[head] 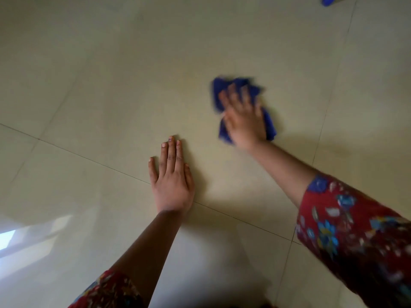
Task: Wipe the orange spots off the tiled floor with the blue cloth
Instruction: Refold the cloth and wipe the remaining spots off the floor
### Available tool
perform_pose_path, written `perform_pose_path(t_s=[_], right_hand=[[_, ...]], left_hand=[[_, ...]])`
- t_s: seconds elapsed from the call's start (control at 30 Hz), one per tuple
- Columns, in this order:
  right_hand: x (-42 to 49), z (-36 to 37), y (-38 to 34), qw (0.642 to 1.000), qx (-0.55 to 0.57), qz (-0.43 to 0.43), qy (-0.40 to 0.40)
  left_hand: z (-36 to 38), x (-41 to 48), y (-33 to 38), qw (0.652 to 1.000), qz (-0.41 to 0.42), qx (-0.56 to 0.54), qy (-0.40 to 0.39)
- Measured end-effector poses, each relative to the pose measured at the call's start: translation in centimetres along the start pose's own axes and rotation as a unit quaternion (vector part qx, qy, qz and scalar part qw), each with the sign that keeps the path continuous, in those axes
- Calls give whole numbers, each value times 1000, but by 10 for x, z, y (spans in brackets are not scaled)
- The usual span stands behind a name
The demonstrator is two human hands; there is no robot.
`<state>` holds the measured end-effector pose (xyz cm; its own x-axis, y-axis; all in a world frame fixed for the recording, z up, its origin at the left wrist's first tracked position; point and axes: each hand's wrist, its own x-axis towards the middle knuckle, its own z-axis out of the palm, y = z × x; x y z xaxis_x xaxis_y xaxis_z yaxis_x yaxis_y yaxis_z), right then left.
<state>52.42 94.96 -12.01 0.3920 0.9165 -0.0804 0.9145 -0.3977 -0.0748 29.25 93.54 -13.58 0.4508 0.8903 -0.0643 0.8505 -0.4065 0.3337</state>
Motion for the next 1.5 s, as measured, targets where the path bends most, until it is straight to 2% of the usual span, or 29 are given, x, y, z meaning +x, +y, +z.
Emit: perform_pose_path(t_s=[0.07,0.1,0.13,0.17,0.23,0.27,0.37,0.4,0.43,0.5,0.53,0.57,0.63,0.67,0.7,0.8,0.83,0.87,0.93,0.97,1.0,1.07,1.1,1.13,1.2,1.27,1.3,1.4,1.5], right_hand=[[-34,11,-14,979,-33,-198,-22],[-32,9,-7,970,-38,-236,-34],[-16,6,3,976,-36,-216,-23],[7,-1,11,992,-11,-124,-5],[43,-12,5,999,27,39,7],[46,-9,-12,999,38,37,0],[13,12,-57,978,36,-204,7],[16,13,-53,971,46,-235,17],[31,11,-46,975,60,-215,23],[66,0,-40,992,90,-77,47],[71,-2,-47,994,93,-43,33],[65,2,-61,994,79,-66,20],[32,17,-83,971,60,-232,12],[30,19,-78,959,62,-276,18],[42,15,-68,960,72,-269,14],[95,-11,-59,997,72,-27,8],[96,-10,-71,997,68,-26,-5],[83,-4,-87,993,62,-102,-6],[50,10,-104,959,56,-276,-27],[53,9,-100,953,51,-295,-37],[72,4,-94,964,54,-258,-29],[116,-11,-89,996,54,-68,-22],[130,-16,-94,999,36,-6,-27],[136,-15,-103,999,29,8,-29],[132,-12,-119,998,34,-43,-38],[128,-11,-113,995,38,-80,-45],[132,-11,-101,995,52,-69,-43],[128,-11,-39,996,64,60,-12],[89,-12,56,980,65,184,30]], left_hand=[[0,0,0,1000,6,2,1],[0,-1,-1,1000,5,1,-1],[0,0,-1,1000,7,-1,-2],[-1,-1,-1,1000,9,-3,-4],[1,-1,1,1000,5,-4,-6],[1,-1,1,1000,3,-2,-4],[0,0,1,1000,9,8,-3],[0,1,0,1000,10,8,-2],[-1,0,0,1000,9,6,-3],[-1,-1,2,1000,5,4,2],[-1,0,2,1000,2,5,4],[-1,0,2,1000,1,7,3],[0,0,0,1000,8,12,2],[0,0,0,1000,10,13,1],[0,1,-1,1000,11,10,-3],[0,-1,-1,1000,12,5,-8],[0,-1,-1,1000,8,7,-7],[0,0,0,1000,6,8,-8],[-1,0,-2,1000,10,11,-8],[-1,0,-3,1000,11,9,-6],[-1,1,-3,1000,14,5,-9],[-3,-1,-1,1000,14,0,-13],[-2,-1,-1,1000,13,2,-10],[-2,0,-1,1000,11,2,-8],[-3,1,-1,1000,13,2,-12],[-3,0,-2,1000,18,6,-16],[-3,0,-3,1000,17,5,-19],[-3,-1,-1,1000,13,9,-15],[-3,1,1,1000,13,12,-17]])
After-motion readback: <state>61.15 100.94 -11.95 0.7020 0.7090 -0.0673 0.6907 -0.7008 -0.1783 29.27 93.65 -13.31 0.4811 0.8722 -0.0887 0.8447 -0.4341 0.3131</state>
